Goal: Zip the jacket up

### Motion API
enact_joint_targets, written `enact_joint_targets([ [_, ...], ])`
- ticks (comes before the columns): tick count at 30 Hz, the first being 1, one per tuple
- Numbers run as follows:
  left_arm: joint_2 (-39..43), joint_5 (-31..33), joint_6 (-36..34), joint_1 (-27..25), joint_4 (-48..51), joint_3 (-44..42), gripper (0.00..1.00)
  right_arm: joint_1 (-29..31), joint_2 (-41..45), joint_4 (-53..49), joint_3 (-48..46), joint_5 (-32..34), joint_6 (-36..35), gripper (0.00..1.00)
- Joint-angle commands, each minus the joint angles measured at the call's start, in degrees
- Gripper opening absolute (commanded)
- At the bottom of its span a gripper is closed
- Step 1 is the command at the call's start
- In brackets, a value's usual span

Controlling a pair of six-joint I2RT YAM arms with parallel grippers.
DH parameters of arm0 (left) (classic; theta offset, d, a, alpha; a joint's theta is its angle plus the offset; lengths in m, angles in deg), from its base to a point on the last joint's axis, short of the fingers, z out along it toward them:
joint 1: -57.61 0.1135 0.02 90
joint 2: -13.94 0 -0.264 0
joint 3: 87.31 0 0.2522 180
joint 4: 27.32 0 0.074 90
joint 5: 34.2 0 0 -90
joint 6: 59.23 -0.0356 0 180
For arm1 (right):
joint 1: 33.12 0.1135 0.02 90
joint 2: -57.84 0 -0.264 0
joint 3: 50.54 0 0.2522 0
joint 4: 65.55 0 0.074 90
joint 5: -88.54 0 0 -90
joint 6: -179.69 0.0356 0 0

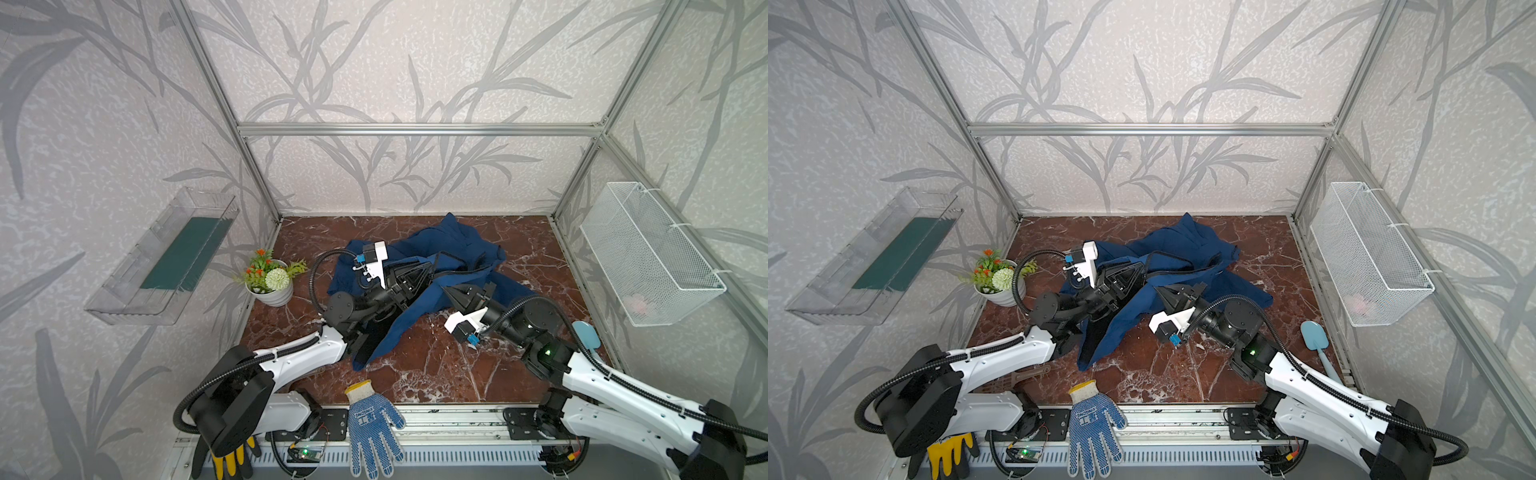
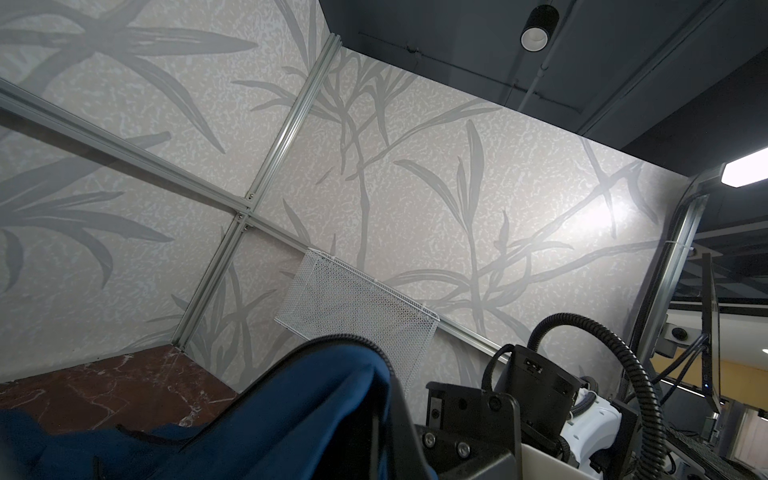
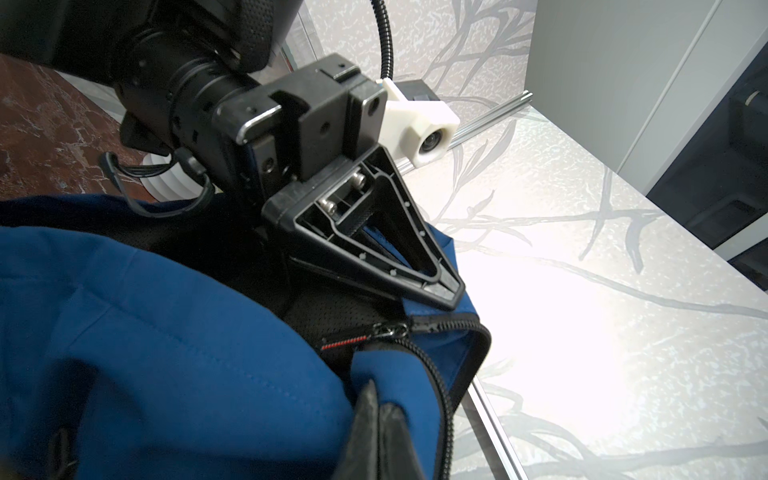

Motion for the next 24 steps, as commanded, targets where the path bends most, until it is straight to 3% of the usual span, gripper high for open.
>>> enact_joint_targets([
  [1,0.0,-1.2,0.3,0.0,-3.4,0.9,0.00,-0.2,1.7,3.2,2.4,-1.4,-0.3,0.00],
  [24,0.0,-1.9,0.4,-0.1,-3.4,1.8,0.00,-0.3,1.7,0.3,3.6,-3.1,1.4,0.00],
])
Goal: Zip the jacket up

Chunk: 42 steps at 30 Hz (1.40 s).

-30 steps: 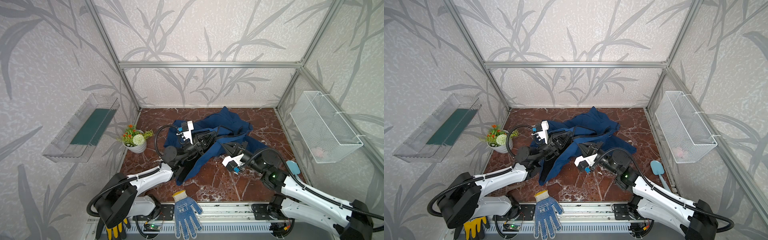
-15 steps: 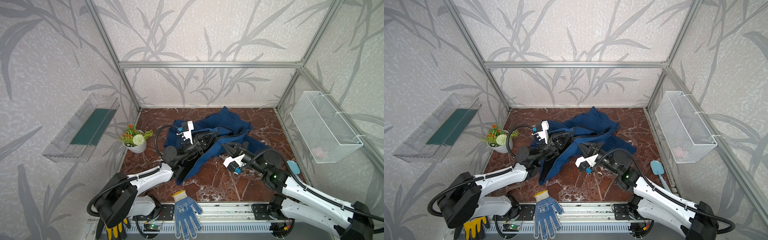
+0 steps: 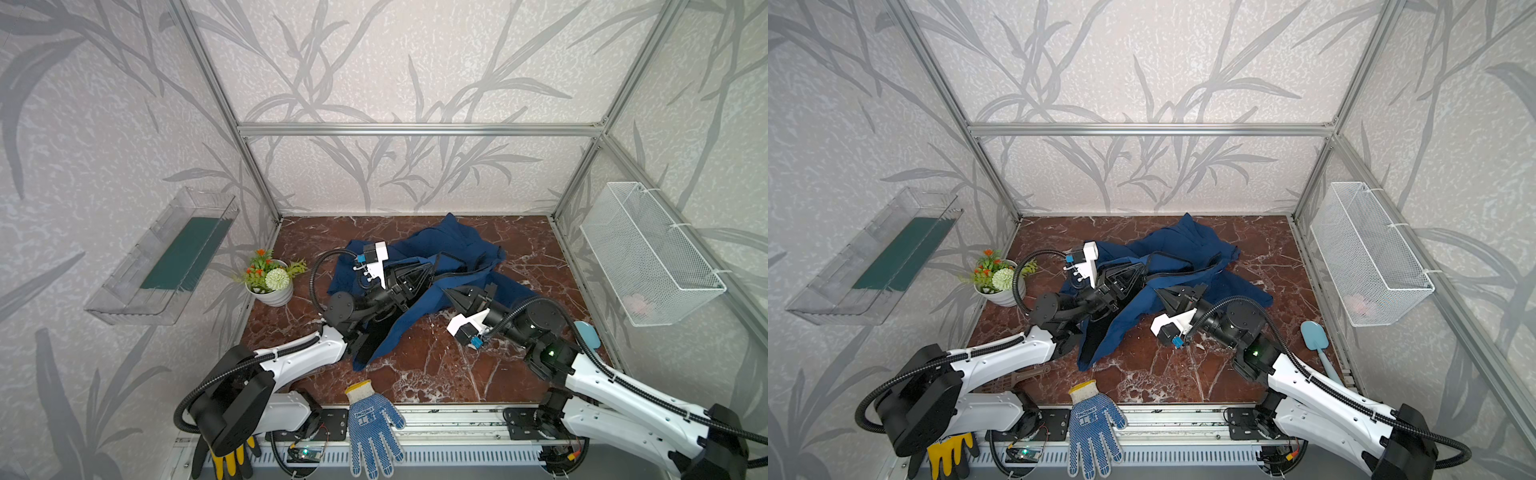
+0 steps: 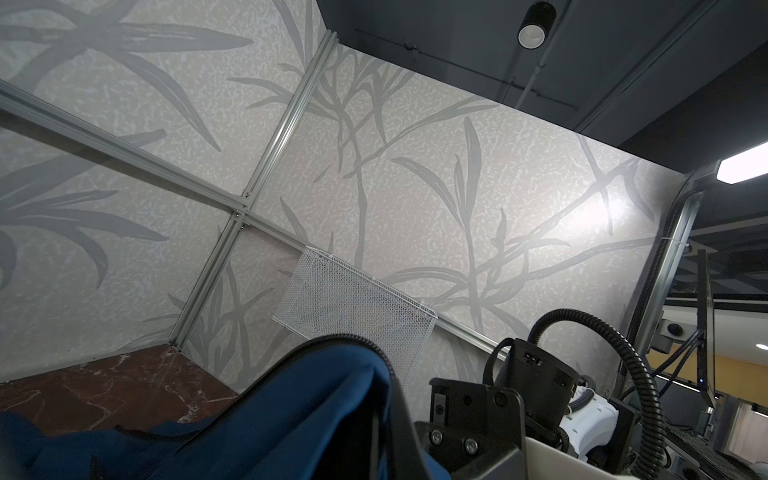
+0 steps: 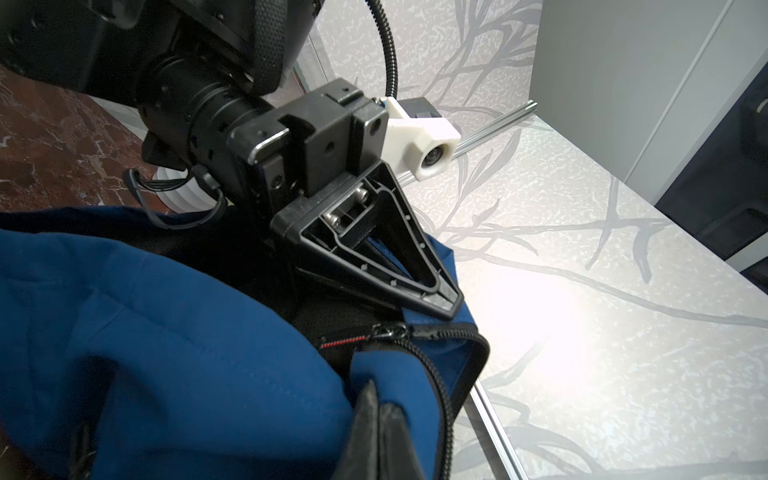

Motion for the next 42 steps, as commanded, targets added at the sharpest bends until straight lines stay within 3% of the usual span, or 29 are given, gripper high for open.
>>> enact_joint_targets([
  [1,0.2,-1.3,0.3,-0.1,-3.2,1.7,0.00,-0.2,0.4,2.8,2.8,-1.2,0.9,0.00],
  [42,0.1,-0.6,0.5,-0.2,-3.2,1.5,0.00,-1.3,1.4,4.2,2.4,-1.3,3.4,0.00],
])
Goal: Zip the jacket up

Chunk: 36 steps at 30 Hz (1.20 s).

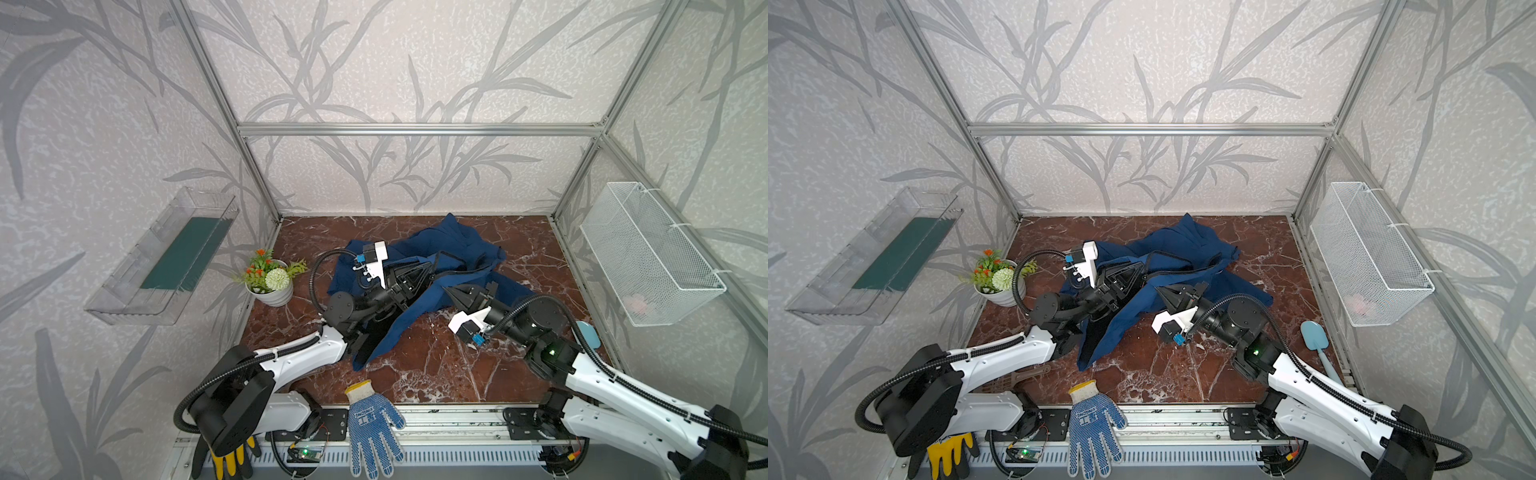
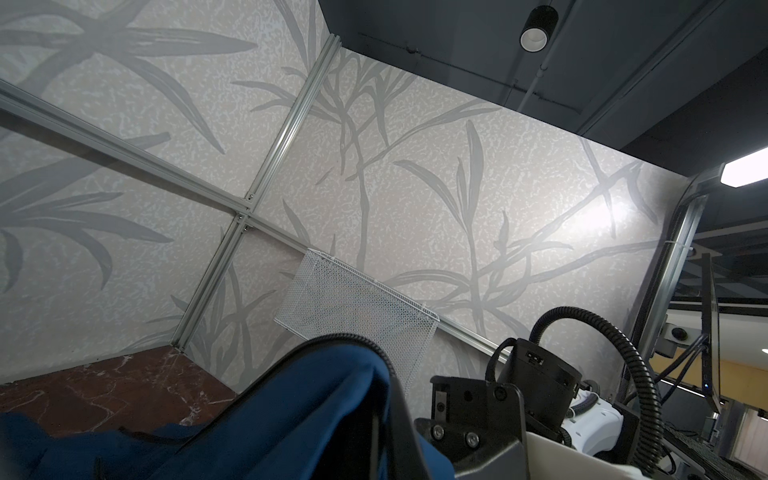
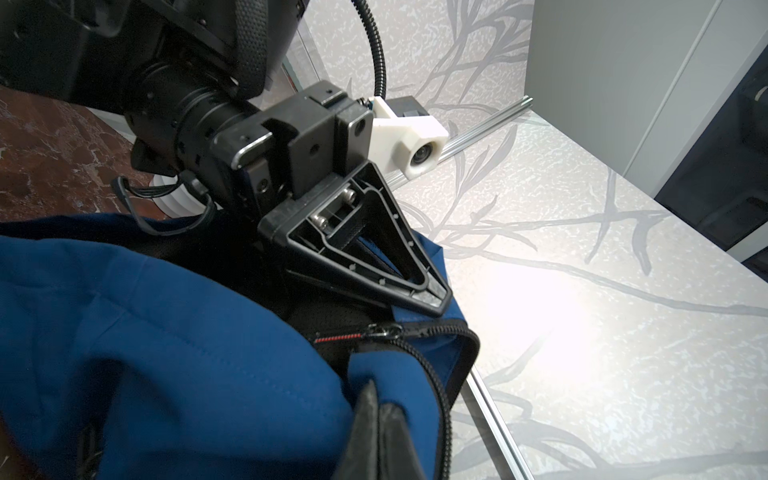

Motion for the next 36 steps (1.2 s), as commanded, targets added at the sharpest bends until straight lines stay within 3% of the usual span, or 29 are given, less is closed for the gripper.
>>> enact_joint_targets([
  [1,-0.1,-1.5,0.5,-0.2,-3.2,1.5,0.00,-0.4,1.3,4.0,2.4,-1.0,1.7,0.00],
  [36,0.9,-0.4,-0.7,-0.2,-3.2,0.1,0.00,-2.8,0.8,4.8,4.0,-4.2,8.4,0.00],
])
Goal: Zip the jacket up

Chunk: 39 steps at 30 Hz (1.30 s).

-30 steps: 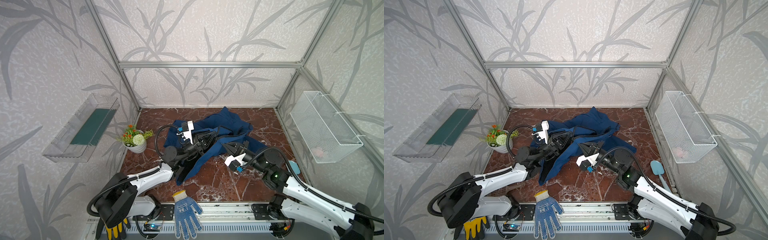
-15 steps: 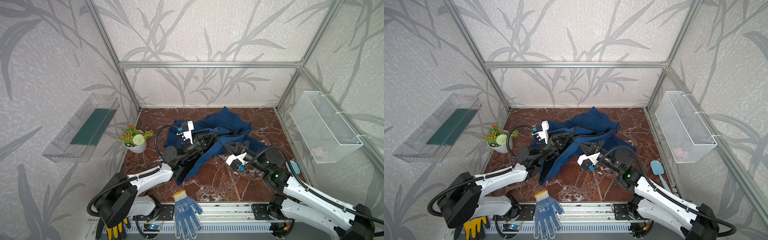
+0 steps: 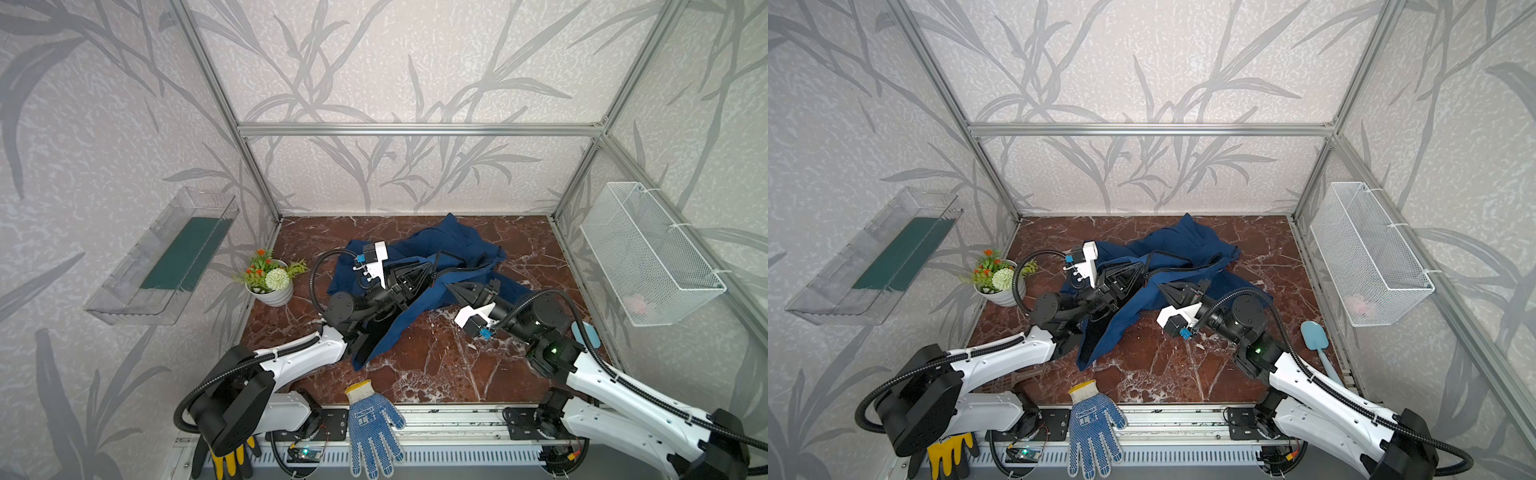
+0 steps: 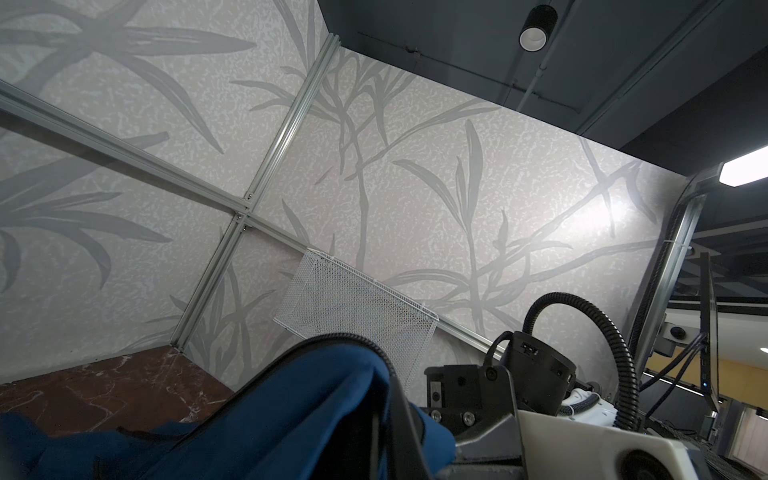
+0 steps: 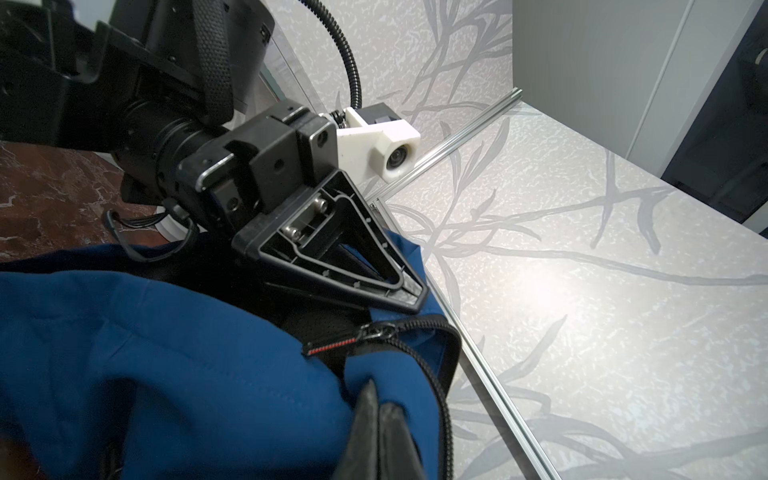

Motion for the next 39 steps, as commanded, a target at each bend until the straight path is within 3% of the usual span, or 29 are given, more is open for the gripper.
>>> enact_joint_targets([
  [1,0.9,-0.4,-0.6,-0.2,-3.3,0.1,0.00,-0.5,0.3,4.3,3.1,-1.3,2.2,0.00],
  [8,1.8,0.9,-2.0,-0.2,-3.2,-0.6,0.00,-0.9,-0.6,8.1,2.0,-1.5,6.6,0.00],
  [14,1.4,1.6,-2.3,-0.2,-3.2,-0.4,0.00,-1.1,-1.9,19.1,-1.4,1.2,12.0,0.00],
  [19,1.9,2.5,-3.2,-0.2,-3.2,-1.2,0.00,-1.9,-2.4,20.5,-1.0,1.5,14.2,0.00],
  [23,1.9,2.1,-2.2,-0.2,-3.2,-0.7,0.00,-2.2,-3.2,22.2,-1.9,6.1,14.4,0.00],
  [26,1.5,1.7,-0.9,-0.3,-3.2,-1.0,0.00,-2.2,-5.0,28.4,-4.6,8.5,21.5,0.00],
  [30,0.6,1.8,-1.9,-0.5,-3.2,-1.7,0.00,0.9,-8.9,38.6,-10.4,11.4,29.5,0.00],
  [34,-0.8,3.1,-2.2,-0.6,-3.1,-1.2,0.00,6.4,-12.4,44.6,-12.2,16.1,28.2,0.00],
  [39,-3.7,5.0,-3.6,-1.4,-3.2,-1.2,0.00,6.9,-13.6,48.0,-11.4,18.2,29.4,0.00],
])
